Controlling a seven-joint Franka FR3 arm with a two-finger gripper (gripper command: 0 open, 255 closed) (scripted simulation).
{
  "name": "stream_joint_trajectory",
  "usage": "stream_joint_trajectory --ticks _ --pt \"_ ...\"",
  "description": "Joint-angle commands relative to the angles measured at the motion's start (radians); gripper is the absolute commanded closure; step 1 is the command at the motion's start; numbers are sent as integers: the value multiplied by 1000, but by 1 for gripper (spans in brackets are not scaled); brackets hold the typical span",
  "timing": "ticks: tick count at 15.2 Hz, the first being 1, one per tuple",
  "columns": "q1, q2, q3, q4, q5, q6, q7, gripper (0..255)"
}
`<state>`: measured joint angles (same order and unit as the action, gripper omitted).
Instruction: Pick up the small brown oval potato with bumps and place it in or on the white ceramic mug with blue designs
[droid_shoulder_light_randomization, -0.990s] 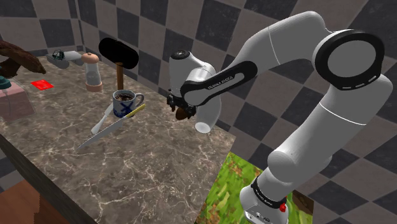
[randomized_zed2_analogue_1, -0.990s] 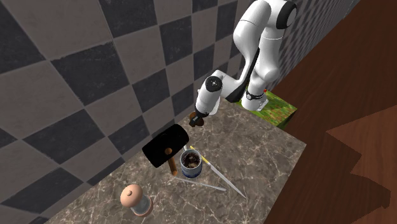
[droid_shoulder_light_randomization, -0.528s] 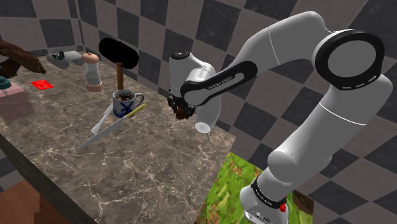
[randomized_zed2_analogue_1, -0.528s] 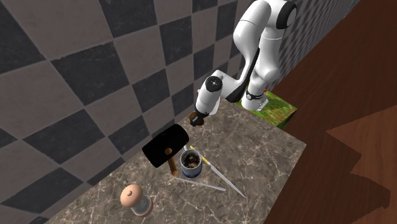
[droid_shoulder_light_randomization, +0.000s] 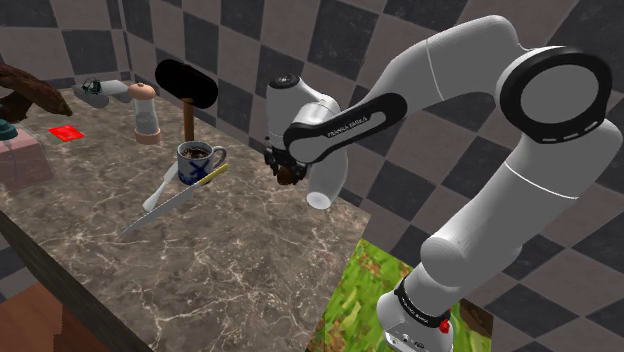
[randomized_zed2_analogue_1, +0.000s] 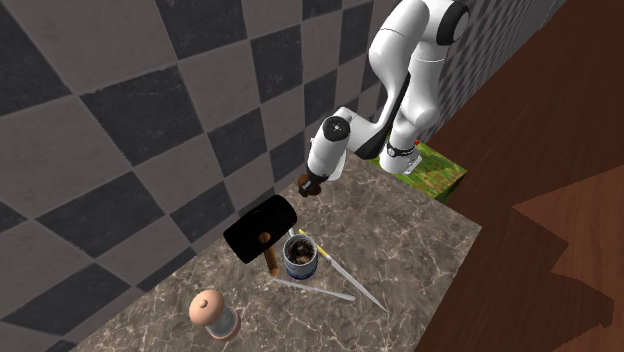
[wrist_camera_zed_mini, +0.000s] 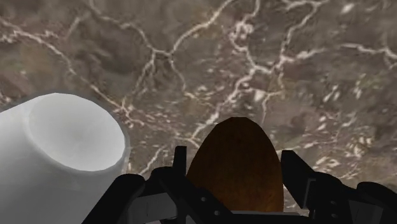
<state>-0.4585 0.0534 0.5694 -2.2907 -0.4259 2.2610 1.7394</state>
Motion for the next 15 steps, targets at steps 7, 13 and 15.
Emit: stream_joint_trajectory --ticks 7,13,15 --pt "-2 -79 3 35 81 -84 -78 255" --pt "0 -127 0 71 127 -152 -127 255" --pt "1 -141 -2 85 140 -175 -141 255"
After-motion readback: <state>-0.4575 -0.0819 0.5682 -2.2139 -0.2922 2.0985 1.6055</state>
